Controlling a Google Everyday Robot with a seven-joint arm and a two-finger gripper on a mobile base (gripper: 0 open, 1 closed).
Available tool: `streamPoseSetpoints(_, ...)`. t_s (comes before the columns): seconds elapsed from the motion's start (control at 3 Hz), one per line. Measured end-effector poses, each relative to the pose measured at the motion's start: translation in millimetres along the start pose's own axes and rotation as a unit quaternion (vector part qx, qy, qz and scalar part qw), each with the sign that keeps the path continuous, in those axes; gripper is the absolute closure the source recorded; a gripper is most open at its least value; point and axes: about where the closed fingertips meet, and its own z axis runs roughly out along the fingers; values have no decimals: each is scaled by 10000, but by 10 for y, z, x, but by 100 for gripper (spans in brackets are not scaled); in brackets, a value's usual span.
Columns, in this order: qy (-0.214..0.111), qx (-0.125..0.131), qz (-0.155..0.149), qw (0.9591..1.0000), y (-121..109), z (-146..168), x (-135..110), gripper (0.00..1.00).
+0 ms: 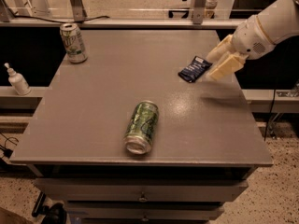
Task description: Move rxbar blueberry near green can
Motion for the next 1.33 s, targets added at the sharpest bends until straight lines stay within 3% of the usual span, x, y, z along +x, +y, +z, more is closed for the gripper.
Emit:
streamPoseSetpoints(0.33,34,237,38,9997,-182,3,98,0)
streamPoseSetpoints(1.0,68,433,226,9988,-480,78,283,0)
streamPoseSetpoints(1.33,56,390,443,9982,-566,188,346,0)
